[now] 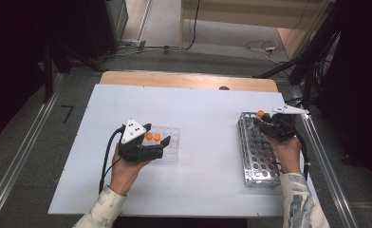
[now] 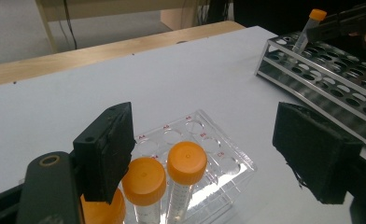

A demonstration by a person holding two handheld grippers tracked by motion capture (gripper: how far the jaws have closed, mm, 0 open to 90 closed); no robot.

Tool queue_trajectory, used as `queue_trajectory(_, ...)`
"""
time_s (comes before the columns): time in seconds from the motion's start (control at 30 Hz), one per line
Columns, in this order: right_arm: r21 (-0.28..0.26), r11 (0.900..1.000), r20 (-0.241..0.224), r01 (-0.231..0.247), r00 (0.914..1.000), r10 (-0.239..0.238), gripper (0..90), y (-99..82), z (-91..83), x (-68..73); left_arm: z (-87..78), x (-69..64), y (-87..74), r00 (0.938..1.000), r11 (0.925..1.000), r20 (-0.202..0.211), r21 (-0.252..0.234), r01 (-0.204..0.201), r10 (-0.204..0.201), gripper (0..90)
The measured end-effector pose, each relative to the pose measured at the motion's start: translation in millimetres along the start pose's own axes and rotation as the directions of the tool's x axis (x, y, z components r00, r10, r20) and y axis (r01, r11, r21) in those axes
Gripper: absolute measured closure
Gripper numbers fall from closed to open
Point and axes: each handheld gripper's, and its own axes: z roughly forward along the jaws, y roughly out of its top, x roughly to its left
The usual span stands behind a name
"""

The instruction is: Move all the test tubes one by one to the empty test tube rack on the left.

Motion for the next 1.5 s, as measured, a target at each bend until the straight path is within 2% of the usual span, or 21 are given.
queue_trajectory(0.1,0.02,0.9997,0.011,0.012,0.9999,-0.012,59.9,2.4,3.3,1.8,-0.1,0.2,0.2,1.0,1.0,0.0,0.0,0.001,-0.001,21.4)
queue_trajectory(0.27,0.053,0.9975,0.037,0.046,0.9982,-0.048,68.2,5.6,9.4,6.2,0.0,0.4,0.1,1.0,1.0,-0.001,0.001,-0.001,0.001,21.6)
queue_trajectory(0.37,0.081,0.9954,0.044,0.051,0.9975,-0.055,69.3,6.7,12.2,7.6,-0.4,0.1,0.1,1.0,1.0,0.001,-0.001,0.002,-0.002,21.6)
queue_trajectory(0.47,0.081,0.9956,0.038,0.048,0.998,-0.052,71.2,6.9,12.2,7.3,-0.5,-0.5,0.0,1.0,1.0,0.003,-0.002,0.003,-0.003,21.7)
queue_trajectory(0.6,0.061,0.9971,0.034,0.047,0.9982,-0.049,71.7,6.1,9.9,7.8,-0.7,-0.4,0.0,1.0,1.0,0.004,-0.002,0.003,-0.003,21.9)
queue_trajectory(0.73,0.023,0.9994,0.022,0.027,0.9994,-0.028,71.8,4.8,6.1,5.3,-1.7,0.4,0.3,1.0,1.0,0.001,0.0,0.001,-0.001,21.9)
queue_trajectory(0.9,-0.008,0.9997,0.029,0.024,0.9993,-0.024,72.1,4.5,2.6,6.9,-2.3,1.2,0.5,1.0,1.0,0.0,-0.002,0.006,-0.006,21.9)
queue_trajectory(1.23,-0.059,0.9982,0.03,0.002,0.9996,-0.001,72.3,11.5,-10.8,6.2,-3.0,1.3,0.8,1.0,1.0,0.0,-0.007,0.007,-0.007,21.9)
queue_trajectory(1.5,-0.099,0.995,0.03,0.01,0.9995,-0.007,72.3,20.3,-26.8,8.7,-2.9,0.6,1.2,1.0,1.0,0.0,-0.006,0.001,-0.001,20.6)
